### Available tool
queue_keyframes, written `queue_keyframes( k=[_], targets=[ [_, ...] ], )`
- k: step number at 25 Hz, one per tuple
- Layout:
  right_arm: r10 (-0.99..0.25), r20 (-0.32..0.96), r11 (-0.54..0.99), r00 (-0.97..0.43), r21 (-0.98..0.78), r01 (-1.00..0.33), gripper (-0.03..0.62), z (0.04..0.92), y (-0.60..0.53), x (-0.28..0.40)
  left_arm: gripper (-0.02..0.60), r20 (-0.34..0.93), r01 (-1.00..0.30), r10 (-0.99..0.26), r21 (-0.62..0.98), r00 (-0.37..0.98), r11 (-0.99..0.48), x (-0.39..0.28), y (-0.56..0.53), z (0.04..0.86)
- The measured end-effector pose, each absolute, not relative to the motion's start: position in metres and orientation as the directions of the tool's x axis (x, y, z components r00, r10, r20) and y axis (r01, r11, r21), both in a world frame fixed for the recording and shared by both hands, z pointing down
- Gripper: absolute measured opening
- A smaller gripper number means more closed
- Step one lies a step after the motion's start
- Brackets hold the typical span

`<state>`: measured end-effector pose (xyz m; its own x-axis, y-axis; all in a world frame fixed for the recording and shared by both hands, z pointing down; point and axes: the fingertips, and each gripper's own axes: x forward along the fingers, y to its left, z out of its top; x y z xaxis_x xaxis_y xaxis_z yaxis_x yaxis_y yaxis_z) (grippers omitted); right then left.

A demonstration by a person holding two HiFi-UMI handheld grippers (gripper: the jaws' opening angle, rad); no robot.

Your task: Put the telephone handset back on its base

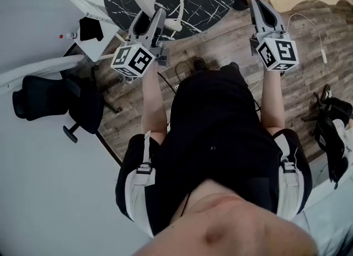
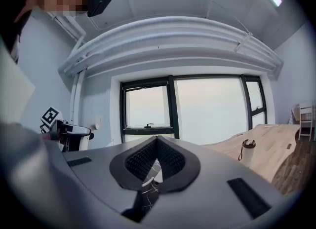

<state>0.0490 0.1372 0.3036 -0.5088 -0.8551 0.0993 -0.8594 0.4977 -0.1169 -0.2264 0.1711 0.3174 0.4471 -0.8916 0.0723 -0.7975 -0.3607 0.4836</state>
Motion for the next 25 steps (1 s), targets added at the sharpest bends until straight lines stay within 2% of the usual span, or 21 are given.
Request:
queue_keyframes(
  k=[18,25],
  targets=[
    [-0.825,0.114,0.541,-0.554,-0.126,-0.832,0.031,0.306,0.146,0.04,0.232,0.126,-0.814,-0.872,0.44,0.474,-0.379,-0.197,0.169,0.327],
    [-0.812,0.144,0.547,-0.565,-0.147,-0.824,0.031,0.319,0.139,0.046,0.232,0.183,-0.816,-0.855,0.446,0.486,-0.369,-0.18,0.154,0.349]
  ],
)
